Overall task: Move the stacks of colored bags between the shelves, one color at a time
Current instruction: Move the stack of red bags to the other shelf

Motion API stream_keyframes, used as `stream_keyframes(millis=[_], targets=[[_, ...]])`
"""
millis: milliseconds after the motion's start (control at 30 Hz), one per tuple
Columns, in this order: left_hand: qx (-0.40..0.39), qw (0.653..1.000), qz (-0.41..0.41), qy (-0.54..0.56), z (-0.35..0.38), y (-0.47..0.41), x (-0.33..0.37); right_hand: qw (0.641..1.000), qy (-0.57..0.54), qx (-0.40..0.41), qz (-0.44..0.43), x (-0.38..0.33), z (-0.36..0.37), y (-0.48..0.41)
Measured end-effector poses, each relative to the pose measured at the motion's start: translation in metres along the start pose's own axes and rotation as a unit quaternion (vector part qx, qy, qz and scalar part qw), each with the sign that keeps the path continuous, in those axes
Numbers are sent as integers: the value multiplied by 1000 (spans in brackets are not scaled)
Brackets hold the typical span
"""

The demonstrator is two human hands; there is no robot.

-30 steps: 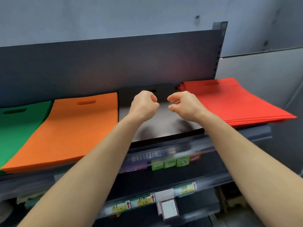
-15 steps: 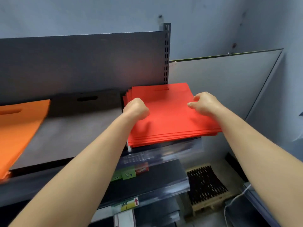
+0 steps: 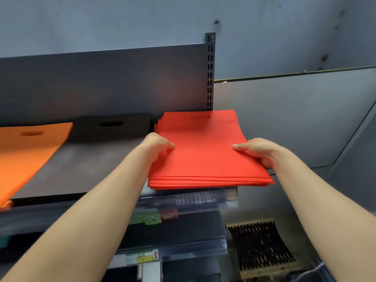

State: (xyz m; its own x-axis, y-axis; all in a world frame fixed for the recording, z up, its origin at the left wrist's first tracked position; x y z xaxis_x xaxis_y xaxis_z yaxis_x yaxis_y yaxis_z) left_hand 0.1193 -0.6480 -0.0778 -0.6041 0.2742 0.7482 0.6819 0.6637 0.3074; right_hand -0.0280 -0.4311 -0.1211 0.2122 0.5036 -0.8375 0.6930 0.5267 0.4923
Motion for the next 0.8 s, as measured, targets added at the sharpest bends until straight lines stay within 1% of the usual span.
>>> stream_keyframes(millis=[100, 167, 233, 333, 400, 433, 500, 567, 600, 633, 667, 733, 800], targets=[[23, 999, 25, 28, -2, -3, 0, 998, -16, 13, -55, -8, -5, 2], [44, 996, 64, 44, -5, -3, 8, 994, -9, 42, -99, -17, -6, 10], [75, 990, 117, 35, -14, -1, 19, 986, 1, 75, -147, -31, -8, 19], [134, 962, 237, 30, -33, 14, 44, 960, -2, 144, -239, -61, -9, 37], [162, 934, 312, 69, -46, 25, 56, 933, -15, 191, -305, -83, -7, 50], [167, 924, 329, 97, -52, 26, 58, 922, -25, 201, -331, -92, -6, 55], [164, 916, 332, 152, -63, 26, 57, 912, -63, 182, -362, -104, -3, 59], [160, 914, 326, 184, -71, 23, 50, 912, -96, 151, -370, -108, 2, 58], [158, 914, 323, 190, -71, 22, 48, 911, -103, 150, -370, -108, 4, 56], [161, 915, 317, 189, -70, 20, 45, 909, -103, 162, -369, -107, 8, 52], [172, 917, 310, 182, -69, 18, 42, 905, -93, 191, -367, -107, 11, 50], [209, 915, 299, 171, -68, 18, 40, 888, -75, 258, -374, -109, 18, 51], [233, 908, 305, 167, -67, 21, 43, 869, -65, 305, -385, -113, 22, 54]])
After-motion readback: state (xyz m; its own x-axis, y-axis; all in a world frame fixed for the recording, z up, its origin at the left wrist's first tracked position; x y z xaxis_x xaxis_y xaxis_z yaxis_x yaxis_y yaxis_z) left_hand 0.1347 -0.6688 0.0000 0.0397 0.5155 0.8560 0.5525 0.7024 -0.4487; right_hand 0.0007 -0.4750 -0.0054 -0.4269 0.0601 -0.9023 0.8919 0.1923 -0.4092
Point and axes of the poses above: each hand's wrist, its own y-axis away from the middle knuckle, its own z-axis out of the palm, x = y × z, the point moved 4 cm from there along -y, towards the middle knuckle, and after that the axes turned 6 degrees about -x, right-handed, at the moved point
